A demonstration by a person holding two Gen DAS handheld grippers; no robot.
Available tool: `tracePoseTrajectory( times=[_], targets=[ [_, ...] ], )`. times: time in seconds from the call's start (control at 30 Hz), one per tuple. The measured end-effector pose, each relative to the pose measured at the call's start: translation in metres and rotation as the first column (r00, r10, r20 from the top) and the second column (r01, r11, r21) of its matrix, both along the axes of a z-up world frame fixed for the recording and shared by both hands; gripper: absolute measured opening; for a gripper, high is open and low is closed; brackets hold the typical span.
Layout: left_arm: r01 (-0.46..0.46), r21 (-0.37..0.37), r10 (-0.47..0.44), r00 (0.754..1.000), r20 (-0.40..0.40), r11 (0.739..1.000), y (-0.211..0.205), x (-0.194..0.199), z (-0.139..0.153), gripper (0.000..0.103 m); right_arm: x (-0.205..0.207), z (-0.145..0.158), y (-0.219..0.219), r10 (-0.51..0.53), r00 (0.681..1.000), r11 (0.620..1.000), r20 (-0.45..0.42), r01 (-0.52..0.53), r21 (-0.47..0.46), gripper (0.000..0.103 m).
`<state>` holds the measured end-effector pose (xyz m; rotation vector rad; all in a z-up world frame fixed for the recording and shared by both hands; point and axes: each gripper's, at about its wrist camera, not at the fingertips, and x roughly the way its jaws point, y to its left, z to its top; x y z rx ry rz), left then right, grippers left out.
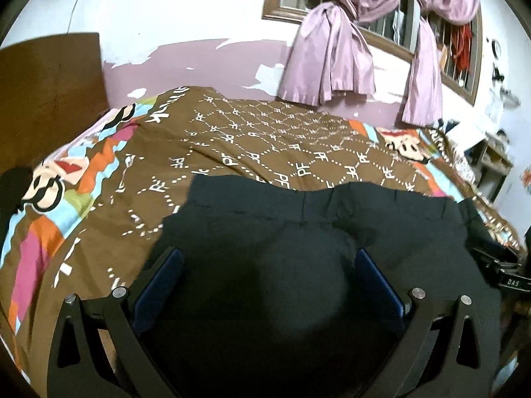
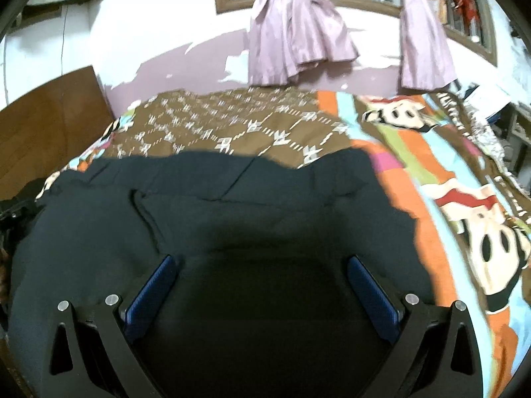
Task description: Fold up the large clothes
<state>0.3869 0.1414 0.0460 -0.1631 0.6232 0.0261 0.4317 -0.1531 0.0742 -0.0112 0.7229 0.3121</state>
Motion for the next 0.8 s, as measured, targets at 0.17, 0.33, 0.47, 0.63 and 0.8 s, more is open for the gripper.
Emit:
tracePoseTrajectory(
  times=[0.17, 0.33, 0.47, 0.63, 0.8],
  targets=[
    [-0.009, -0.008, 0.009, 1.0, -0.025, 1.0, 0.031, -0.016, 0.009, 0.102, -0.006, 0.01, -0.039, -0.048, 0.999, 0.999, 0.002, 0.048, -0.02, 0.103],
    [0.012, -0.092, -0.022, 0.994, -0.105, 0.996, 0.058, -0.024, -0.002, 0.102, -0.002, -0.008, -0.079, -0.099, 0.99, 0.995, -0.096, 0.101, 0.019, 0.103],
    [-0.021, -0.211, -0.014, 0.986, -0.164, 0.977, 0.076, -0.024, -0.017, 0.102, -0.003, -0.027, -0.096, -0.106, 0.982, 0.991, -0.153, 0.118, 0.068, 0.103],
    [0.044, -0.329, -0.123, 0.966, -0.226, 0.943, 0.082, -0.018, -0.034, 0.102, -0.001, -0.045, -0.101, -0.06, 0.973, 0.986, -0.221, 0.093, 0.14, 0.103],
    [0.092, -0.438, -0.225, 0.938, -0.263, 0.894, 0.083, -0.013, -0.049, 0.102, 0.003, -0.059, -0.117, -0.007, 0.947, 0.951, -0.321, 0.105, 0.29, 0.103]
  ],
)
